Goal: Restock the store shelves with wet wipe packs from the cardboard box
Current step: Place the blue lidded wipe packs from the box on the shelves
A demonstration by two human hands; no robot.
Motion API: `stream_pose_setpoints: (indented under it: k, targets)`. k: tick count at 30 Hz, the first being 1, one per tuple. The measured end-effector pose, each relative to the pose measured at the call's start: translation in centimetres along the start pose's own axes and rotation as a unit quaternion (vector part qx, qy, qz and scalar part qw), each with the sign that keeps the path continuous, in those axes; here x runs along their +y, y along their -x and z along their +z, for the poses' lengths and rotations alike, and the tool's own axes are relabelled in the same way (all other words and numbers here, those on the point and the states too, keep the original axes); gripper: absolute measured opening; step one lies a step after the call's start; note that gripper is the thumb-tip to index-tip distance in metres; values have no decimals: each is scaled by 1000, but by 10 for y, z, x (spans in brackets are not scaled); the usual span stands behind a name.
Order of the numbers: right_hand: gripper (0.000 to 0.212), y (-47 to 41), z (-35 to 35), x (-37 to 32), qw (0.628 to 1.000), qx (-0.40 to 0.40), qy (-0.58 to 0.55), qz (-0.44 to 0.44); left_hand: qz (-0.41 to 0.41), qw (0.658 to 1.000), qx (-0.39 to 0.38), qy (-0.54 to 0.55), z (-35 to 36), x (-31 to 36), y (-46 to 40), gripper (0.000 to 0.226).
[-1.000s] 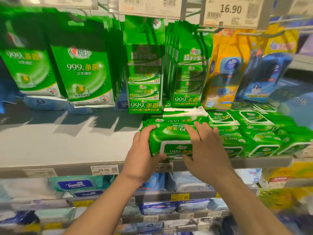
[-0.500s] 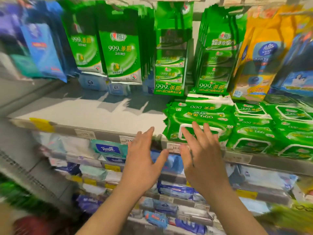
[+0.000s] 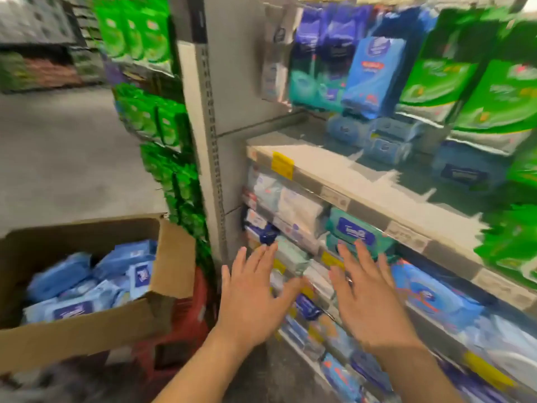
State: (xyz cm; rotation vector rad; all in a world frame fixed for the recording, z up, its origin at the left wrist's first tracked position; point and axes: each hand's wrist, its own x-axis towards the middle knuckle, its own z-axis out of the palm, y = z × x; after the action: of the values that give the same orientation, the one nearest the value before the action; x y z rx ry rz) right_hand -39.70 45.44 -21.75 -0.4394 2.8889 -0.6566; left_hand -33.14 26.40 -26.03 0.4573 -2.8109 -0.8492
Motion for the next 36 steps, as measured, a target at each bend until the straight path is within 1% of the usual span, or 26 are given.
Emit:
stream_pose_setpoints:
  k: [2, 4, 6, 8, 11, 13, 15, 16, 19, 20, 21, 23, 25, 28, 30, 32, 34, 36]
  targets:
    - [64, -1, 37, -47, 998, -32, -13, -44, -55, 998, 14, -17, -28, -55, 21, 91]
    - [70, 1, 74, -95, 994, -65, -17, -89, -102, 993, 37, -48, -53, -111, 44, 95]
    - [86, 5, 110, -141, 988, -82, -22, -127, -154, 985, 50, -61, -79, -161, 68, 96]
    - [98, 8, 145, -180, 984, -102, -25, -143, -206, 976, 55, -42, -103, -204, 91, 96]
    - [98, 10, 186, -228, 974, -138, -24, -177, -261, 963, 70, -11, -128, -253, 117, 99]
    - [85, 12, 201, -257, 965, -175, -20, -193, -288, 955, 73, 9, -139, -280, 125, 92]
    - [73, 8, 210, -281, 960, -203, -3, -190, -307, 949, 72, 25, -146, -301, 125, 84]
    - [74, 3, 216, -291, 959, -208, 1, -191, -314, 946, 71, 32, -148, -311, 123, 82]
    - [94, -23, 239, -312, 955, -198, 4, -221, -336, 937, 65, 63, -156, -337, 110, 77]
    - [96, -35, 248, -320, 953, -197, 0, -228, -343, 934, 63, 73, -159, -346, 103, 76]
    - [92, -47, 255, -329, 951, -203, -8, -232, -350, 932, 62, 77, -162, -357, 95, 75]
    - [73, -69, 269, -348, 946, -216, -19, -242, -364, 926, 65, 69, -169, -379, 76, 76]
    - [65, -91, 281, -366, 940, -224, -39, -253, -385, 918, 66, 71, -179, -397, 57, 72]
    - [65, -125, 298, -390, 932, -252, -72, -249, -402, 911, 69, 63, -199, -419, 26, 65]
    - [66, -148, 309, -404, 929, -274, -84, -236, -396, 912, 88, 60, -208, -433, 8, 65]
    - [67, -167, 320, -418, 926, -292, -104, -215, -394, 912, 85, 71, -214, -450, -10, 65]
    - [67, -180, 332, -428, 928, -292, -115, -202, -395, 913, 65, 80, -216, -470, -22, 66]
    - [67, -188, 346, -433, 937, -273, -117, -183, -391, 914, 51, 97, -217, -491, -32, 69]
